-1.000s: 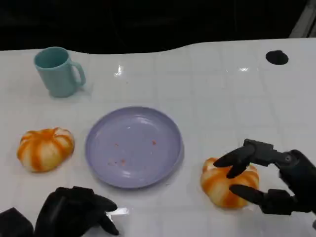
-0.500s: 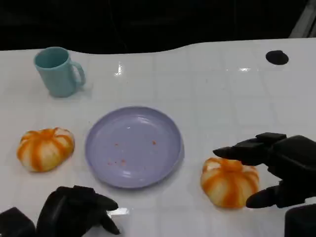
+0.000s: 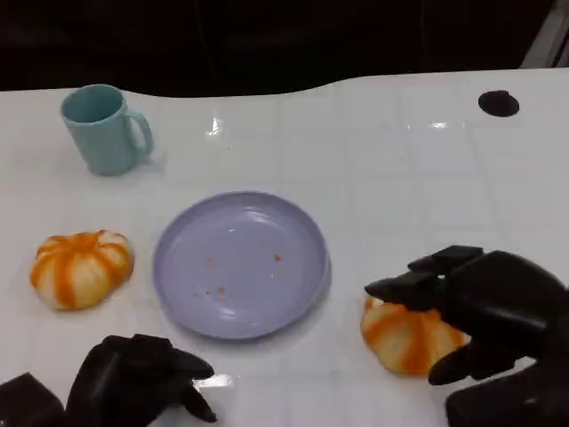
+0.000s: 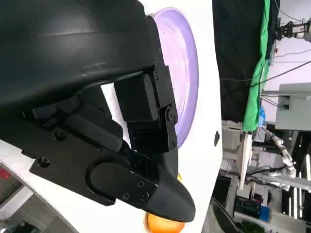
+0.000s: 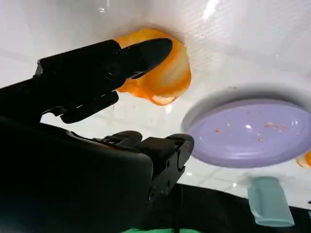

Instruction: Grasp the bread from the table and place it into the plate.

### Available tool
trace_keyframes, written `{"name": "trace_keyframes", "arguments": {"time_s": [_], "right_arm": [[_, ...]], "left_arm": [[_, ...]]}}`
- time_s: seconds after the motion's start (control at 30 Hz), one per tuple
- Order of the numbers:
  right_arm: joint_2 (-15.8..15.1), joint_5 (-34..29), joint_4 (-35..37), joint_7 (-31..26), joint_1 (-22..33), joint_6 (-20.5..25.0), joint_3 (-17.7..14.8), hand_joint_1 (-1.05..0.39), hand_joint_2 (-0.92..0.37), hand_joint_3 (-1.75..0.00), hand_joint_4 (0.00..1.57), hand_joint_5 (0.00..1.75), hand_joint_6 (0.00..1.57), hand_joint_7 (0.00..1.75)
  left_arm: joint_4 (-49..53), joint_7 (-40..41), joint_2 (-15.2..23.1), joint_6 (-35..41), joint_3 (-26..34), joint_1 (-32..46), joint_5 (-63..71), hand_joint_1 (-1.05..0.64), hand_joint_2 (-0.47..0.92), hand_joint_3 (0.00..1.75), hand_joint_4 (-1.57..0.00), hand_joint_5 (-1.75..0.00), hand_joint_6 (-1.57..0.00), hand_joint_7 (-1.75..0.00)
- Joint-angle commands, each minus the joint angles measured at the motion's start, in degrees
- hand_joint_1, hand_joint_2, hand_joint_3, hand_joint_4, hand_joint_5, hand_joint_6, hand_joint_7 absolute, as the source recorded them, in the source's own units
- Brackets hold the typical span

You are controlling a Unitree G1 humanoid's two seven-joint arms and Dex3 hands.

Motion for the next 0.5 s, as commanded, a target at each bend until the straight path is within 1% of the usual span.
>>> {"name": "trace_keyframes", "arguments": {"time_s": [0.03,0.13,0.3,0.5], "right_arm": [[0.66,-1.59,4.45,-1.56,-2.25,0.93,1.96,-0.49,-0.83,-0.01,0.21,0.17,0.32,0.0],[1.22,-3.0,7.43,-2.19,-3.68,1.92,3.36,-0.48,-0.83,-0.01,0.21,0.16,0.31,0.0],[1.76,-3.72,11.4,-3.78,-4.93,2.8,4.67,-0.46,-0.84,0.0,0.21,0.14,0.32,0.01],[1.37,-4.58,13.97,-6.14,-5.56,3.17,5.7,-0.46,-0.85,-0.01,0.23,0.12,0.33,0.0]], "left_arm": [[-0.31,0.21,0.74,-0.26,0.41,-0.02,-0.4,-1.05,0.87,0.0,-1.46,-0.68,-1.57,-0.18],[-0.46,0.39,0.75,-0.24,0.41,0.08,-0.28,-1.05,0.86,0.0,-1.47,-0.68,-1.57,-0.2],[-0.65,0.44,0.81,-0.62,0.37,0.46,-0.07,-1.05,0.87,0.0,-1.47,-0.68,-1.57,-0.2],[-1.09,0.11,0.92,-0.25,0.35,0.77,-0.37,-1.05,0.87,0.0,-1.47,-0.67,-1.57,-0.19]]}}
